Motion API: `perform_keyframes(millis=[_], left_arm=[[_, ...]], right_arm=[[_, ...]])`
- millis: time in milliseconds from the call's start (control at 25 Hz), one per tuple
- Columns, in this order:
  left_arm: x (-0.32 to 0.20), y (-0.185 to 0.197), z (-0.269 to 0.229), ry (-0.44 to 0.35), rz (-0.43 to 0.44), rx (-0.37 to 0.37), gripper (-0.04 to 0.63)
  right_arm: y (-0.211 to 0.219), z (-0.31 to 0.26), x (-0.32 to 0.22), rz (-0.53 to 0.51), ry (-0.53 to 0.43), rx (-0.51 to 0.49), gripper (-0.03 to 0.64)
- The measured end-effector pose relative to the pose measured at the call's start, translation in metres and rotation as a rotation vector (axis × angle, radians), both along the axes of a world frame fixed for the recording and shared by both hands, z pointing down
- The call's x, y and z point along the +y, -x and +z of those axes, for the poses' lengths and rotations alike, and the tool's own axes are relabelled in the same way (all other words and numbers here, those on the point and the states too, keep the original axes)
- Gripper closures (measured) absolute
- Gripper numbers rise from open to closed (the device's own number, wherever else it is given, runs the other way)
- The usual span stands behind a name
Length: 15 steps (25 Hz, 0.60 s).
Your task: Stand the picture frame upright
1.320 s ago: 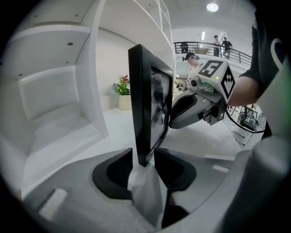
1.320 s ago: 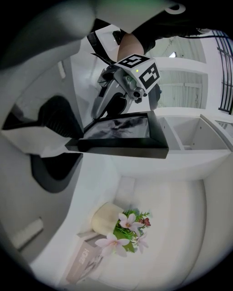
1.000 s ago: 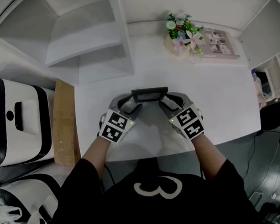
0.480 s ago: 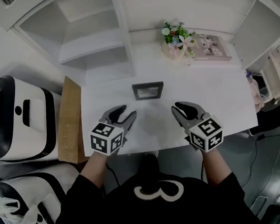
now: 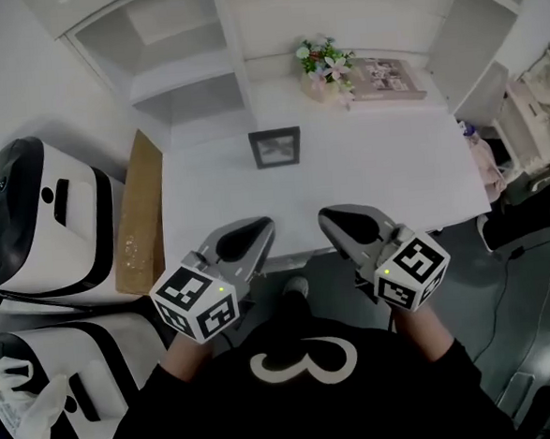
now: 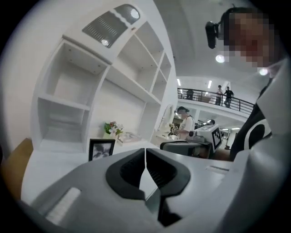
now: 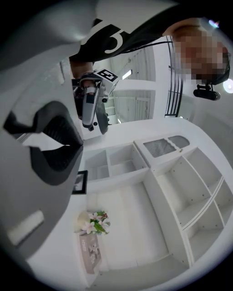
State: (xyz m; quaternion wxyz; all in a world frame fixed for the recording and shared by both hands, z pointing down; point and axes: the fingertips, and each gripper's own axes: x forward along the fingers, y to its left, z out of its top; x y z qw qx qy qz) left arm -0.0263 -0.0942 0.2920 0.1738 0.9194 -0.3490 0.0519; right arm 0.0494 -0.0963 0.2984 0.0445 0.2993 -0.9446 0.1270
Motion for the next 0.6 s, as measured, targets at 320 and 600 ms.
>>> perform_keyframes(millis=[320, 600], left_arm=[[0.035, -0.005, -0.028, -0.088, -0.004, -0.019, 0.584], [0.039, -0.011, -0.019, -0.058, -0.005, -0.024, 0.584]], right_arm=[[-0.004, -0.026, 0.034, 0.006, -0.072, 0.000, 0.614], [-0.011, -0.022, 0.040, 0.021, -0.060, -0.004, 0.614]])
